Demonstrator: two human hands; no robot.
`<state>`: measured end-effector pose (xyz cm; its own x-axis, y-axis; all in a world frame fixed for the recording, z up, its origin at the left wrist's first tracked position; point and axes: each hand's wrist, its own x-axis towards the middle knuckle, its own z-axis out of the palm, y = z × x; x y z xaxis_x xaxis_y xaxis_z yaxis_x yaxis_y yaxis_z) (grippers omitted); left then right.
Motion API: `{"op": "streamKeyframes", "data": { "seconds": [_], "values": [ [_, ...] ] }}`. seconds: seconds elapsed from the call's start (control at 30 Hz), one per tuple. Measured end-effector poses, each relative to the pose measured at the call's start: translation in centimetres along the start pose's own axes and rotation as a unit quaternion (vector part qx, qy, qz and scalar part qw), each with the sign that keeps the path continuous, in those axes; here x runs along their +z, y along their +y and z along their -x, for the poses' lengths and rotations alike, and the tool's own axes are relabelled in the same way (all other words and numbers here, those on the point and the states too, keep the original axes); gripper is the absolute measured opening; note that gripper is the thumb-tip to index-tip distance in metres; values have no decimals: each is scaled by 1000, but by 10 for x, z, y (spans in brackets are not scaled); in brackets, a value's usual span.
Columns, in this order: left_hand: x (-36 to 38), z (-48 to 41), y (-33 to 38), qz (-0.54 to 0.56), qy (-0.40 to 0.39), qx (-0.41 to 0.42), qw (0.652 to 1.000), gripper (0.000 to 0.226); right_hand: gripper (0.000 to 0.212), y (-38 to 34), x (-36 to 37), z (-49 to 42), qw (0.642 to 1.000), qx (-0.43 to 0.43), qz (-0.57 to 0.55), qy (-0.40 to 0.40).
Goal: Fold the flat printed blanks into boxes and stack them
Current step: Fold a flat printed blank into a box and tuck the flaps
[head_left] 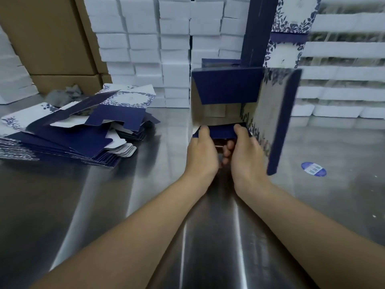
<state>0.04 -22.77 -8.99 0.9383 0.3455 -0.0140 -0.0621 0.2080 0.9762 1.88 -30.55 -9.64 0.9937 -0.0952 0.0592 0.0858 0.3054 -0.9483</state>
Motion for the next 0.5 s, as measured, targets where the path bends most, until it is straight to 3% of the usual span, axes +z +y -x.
{"op": "streamKeyframes", "data": {
  "seconds": [0.07, 0.17, 0.23, 0.5],
  "values": [
    [6, -5, -5, -57, 26, 18, 998, 49, 50, 0, -1, 0, 997, -43, 66, 1],
    [11, -8, -9, -110, 39, 18, 993, 62, 55, -1, -3, -3, 998, -37, 55, 11],
    [12, -10, -10, -109, 46, 26, 993, 59, 57, -3, -3, -2, 997, -41, 64, 3],
    [12, -4, -7, -108, 44, 58, 991, 53, 44, -8, -1, 4, 998, -26, 60, 4]
  ]
}}
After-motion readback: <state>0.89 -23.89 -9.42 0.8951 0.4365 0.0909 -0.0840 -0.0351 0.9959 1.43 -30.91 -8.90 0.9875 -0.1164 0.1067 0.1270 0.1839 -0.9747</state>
